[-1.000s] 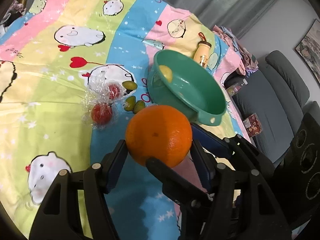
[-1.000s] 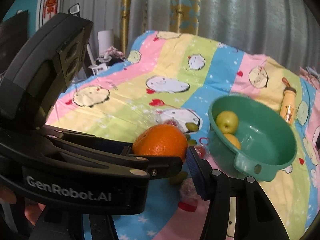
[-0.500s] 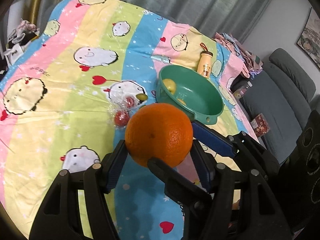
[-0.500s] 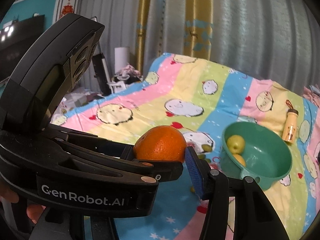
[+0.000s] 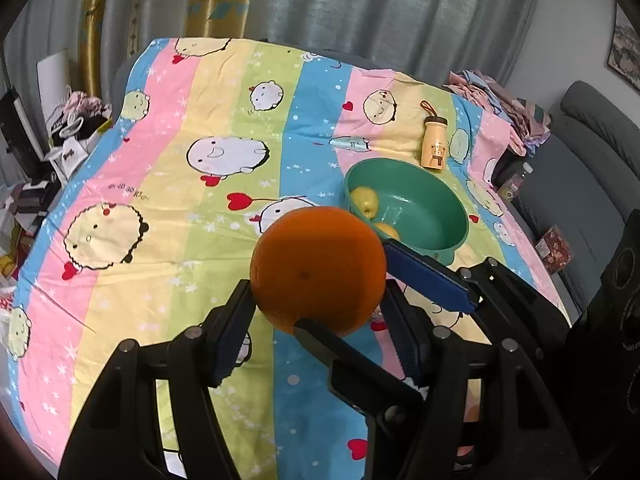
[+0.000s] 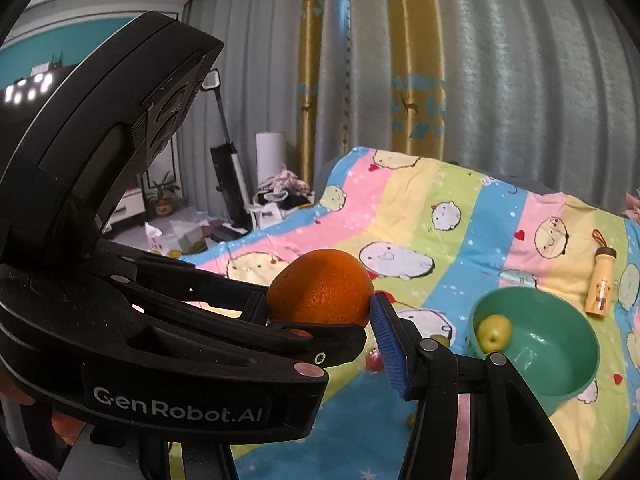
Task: Organize fruits
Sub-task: 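Carry the orange into the green basin and open the right gripper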
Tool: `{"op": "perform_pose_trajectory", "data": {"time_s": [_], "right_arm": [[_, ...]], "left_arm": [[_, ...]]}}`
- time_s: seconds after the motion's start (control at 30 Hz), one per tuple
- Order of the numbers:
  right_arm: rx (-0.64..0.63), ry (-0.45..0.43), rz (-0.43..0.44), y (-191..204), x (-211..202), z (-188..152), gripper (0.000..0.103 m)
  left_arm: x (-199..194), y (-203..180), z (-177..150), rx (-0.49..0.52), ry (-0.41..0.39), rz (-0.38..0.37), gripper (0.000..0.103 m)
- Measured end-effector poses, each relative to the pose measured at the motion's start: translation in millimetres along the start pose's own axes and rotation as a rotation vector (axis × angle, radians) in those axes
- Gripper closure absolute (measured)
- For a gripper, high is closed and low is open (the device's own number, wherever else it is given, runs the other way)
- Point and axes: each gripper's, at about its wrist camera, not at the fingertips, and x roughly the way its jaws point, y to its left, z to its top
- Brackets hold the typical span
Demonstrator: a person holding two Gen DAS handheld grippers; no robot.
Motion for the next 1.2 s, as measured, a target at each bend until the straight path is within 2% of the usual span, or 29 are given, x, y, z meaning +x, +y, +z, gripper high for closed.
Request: {"op": "perform_pose_trajectory", "data": {"time_s": [0.17, 0.57, 0.93, 1.2], "right_arm": [[0.023, -0.015, -0.029, -12.3, -8.2, 1.3, 0.048], [0.082, -0.011, -0.165, -61.1, -26.4, -4.4, 0.048], [0.136, 0.039, -0.261, -118.3, -19.1, -12.0, 0.048], [0.171, 0.115, -0.282, -153.1, 3.5, -23.9, 0.048]], "left_arm": [[4.7, -17.2, 7.6, 0.037, 0.003, -0.012, 0.038], [44.7, -68.9, 28.0, 0.136, 0.037, -0.118, 0.039], [103.2, -93.0, 54.6, 0.139, 0.094, -0.245, 0.039], [149.8, -99.3, 66.2, 0.122, 0.166, -0.286, 0.039]]}}
